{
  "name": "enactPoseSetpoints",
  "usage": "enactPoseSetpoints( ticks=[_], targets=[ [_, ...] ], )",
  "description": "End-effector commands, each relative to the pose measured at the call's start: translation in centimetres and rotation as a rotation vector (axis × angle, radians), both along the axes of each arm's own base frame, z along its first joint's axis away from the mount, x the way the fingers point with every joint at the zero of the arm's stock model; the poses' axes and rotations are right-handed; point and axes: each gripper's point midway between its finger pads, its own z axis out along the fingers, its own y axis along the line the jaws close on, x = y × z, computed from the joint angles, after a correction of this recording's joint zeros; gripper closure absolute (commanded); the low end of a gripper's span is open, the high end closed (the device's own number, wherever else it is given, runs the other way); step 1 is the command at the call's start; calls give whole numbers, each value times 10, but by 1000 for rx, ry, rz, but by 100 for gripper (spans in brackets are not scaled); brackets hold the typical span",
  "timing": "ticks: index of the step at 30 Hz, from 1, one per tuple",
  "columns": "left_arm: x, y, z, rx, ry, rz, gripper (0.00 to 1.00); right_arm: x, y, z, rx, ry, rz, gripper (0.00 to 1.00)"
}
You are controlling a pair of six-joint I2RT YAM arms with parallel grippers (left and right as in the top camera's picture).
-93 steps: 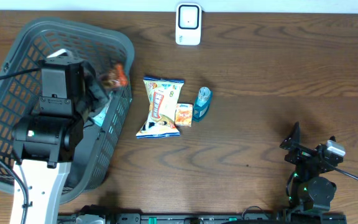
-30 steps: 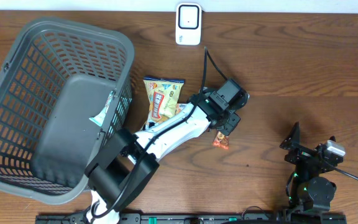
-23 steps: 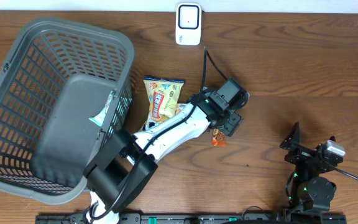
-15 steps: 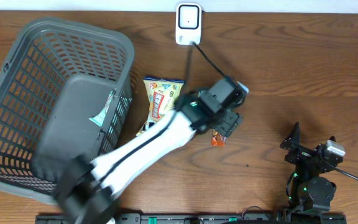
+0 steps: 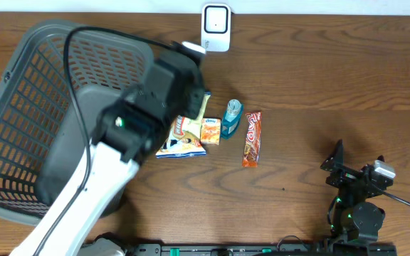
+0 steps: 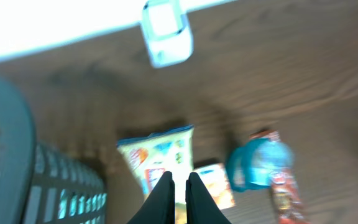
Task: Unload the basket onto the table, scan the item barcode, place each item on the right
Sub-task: 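Lower the red Top bar right of the bottle and open the left gripper, then withdraw the left gripper back toward the basket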
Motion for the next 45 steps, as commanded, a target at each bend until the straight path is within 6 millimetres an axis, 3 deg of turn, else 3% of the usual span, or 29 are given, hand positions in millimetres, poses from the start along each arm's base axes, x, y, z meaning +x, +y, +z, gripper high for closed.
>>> enactPoseSetpoints(
  ticks=[1,8,13,29,35,45],
  targets=[
    [15,13,-53,16,152,-3,93,-1,-1,-1,-10,7,-6,1],
    [40,20,-112,44,292,16,93,-1,-1,-1,-10,6,-6,1],
    [50,36,-138,110,334,76,93,-1,-1,-1,-10,7,-6,1],
    [66,147,-146,151,378,327,93,-1,-1,-1,-10,7,-6,1],
    [59,161,-150,142,420,350,92,-1,-1,-1,-10,6,-6,1],
    [48,162,-156,94,476,437,93,-1,-1,-1,-10,7,-6,1]
  ],
)
